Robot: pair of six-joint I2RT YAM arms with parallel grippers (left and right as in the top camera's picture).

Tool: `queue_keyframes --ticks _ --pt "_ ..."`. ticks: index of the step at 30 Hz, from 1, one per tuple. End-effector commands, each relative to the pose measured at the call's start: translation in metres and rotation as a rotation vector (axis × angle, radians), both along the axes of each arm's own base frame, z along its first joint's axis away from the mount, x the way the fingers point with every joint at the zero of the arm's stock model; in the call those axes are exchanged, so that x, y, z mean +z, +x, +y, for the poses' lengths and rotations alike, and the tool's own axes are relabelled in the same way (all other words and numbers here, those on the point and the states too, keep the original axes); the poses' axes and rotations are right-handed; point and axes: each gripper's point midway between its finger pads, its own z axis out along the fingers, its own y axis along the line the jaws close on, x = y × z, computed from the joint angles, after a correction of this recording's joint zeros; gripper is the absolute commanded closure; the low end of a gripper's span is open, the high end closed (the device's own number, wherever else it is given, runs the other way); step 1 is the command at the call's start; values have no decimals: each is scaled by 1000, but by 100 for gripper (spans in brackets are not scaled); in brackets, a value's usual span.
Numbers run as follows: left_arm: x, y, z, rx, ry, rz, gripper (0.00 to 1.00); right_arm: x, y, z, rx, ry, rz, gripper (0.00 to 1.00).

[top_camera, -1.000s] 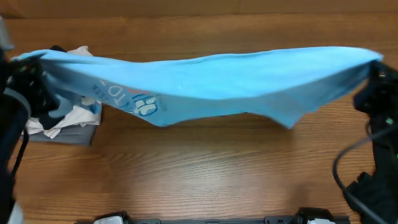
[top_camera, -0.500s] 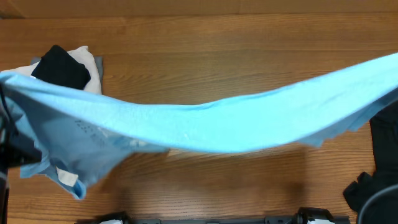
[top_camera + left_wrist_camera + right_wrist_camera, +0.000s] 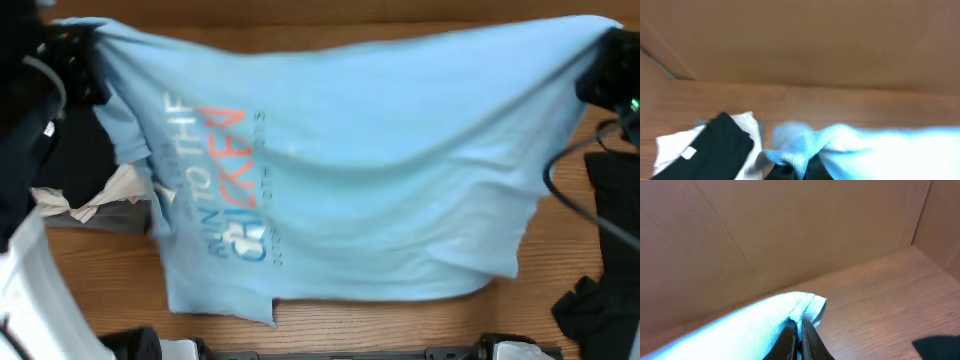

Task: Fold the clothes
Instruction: 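Swing the held T-shirt up and forward with both grippers to flatten it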

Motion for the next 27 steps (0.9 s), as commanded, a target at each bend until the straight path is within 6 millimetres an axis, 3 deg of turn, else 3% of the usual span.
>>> queue_keyframes --ticks 1,6,9,12,18,27 --pt "22 -12 -15 -82 26 -81 96 25 -13 -1 -9 -4 -83 96" --pt "74 -33 -20 -94 71 -265 96 62 -31 -3 -25 -20 -207 96" --pt "113 -70 -26 -99 116 -402 96 84 -55 -11 -86 -43 -277 96" --pt "135 -103 -32 -98 138 -485 96 97 -79 -13 -107 -50 -325 96" --pt "135 -140 -34 -81 154 -497 96 103 -107 -10 -107 -51 -351 96" --pt "130 -153 -26 -23 165 -478 96 95 -109 -1 -58 -37 -319 96"
